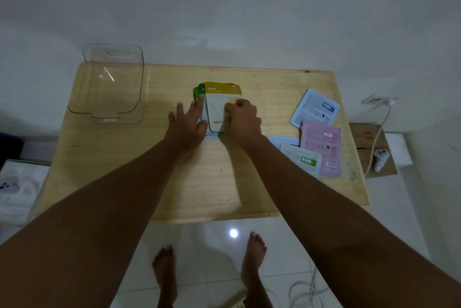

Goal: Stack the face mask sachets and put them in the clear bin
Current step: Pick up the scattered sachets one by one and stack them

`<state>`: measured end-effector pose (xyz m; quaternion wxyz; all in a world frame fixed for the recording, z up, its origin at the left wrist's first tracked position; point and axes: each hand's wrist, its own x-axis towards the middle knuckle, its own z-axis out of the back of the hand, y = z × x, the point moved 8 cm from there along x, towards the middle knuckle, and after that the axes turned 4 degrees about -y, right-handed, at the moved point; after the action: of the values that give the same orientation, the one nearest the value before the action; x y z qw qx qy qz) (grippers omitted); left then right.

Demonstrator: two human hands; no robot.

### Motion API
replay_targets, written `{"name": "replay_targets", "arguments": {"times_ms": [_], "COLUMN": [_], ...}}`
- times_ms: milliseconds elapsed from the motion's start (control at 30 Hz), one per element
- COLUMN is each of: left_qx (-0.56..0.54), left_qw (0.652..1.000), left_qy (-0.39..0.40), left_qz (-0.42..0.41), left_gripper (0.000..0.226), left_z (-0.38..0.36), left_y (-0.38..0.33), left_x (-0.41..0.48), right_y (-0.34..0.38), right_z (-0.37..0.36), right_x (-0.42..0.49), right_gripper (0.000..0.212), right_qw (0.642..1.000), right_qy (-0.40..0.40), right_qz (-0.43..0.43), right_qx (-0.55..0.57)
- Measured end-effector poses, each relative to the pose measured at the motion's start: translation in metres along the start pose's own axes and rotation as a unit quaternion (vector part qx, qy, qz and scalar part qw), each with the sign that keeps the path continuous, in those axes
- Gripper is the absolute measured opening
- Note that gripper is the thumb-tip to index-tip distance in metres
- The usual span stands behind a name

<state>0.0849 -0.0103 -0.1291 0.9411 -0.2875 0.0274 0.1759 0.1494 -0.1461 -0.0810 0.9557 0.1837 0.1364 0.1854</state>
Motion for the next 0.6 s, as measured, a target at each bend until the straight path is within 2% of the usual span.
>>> {"name": "replay_targets", "arguments": {"times_ms": [133,267,433,600], "left_qx": [0.032,0.066,0.075,0.094], "left_qw": [0.999,0.998,0.997,0.995], "left_qy": [0.011,0.002,0.014,0.016], "left_qz": [-0.010,-0.022,-0.014,-0.023], "left_gripper": [0.072,0.074,0.073,0.073], "left_z": [-0.007,-0.013,-0.015,-0.014], "left_y": [-0.001,-0.003,-0.003,-0.007], "left_x": [0.005,0.005,0.003,0.002], "right_y": [-0.002,-0.017,-0.098,-0.178], "right_z": [-0.005,0.004,0.039,0.067], "right_x": [-0.002,0.000,0.000,-0.012], "right_gripper": [0.050,0.042,0.050,0.053], "right_qw": [1.000,0.996,0.985,0.943], "right_qy": [-0.023,-0.060,-0.111,-0.134], "right_qz": [0.014,0.018,-0.130,-0.304], "right_qx": [0.008,0.071,-0.011,-0.021]}}
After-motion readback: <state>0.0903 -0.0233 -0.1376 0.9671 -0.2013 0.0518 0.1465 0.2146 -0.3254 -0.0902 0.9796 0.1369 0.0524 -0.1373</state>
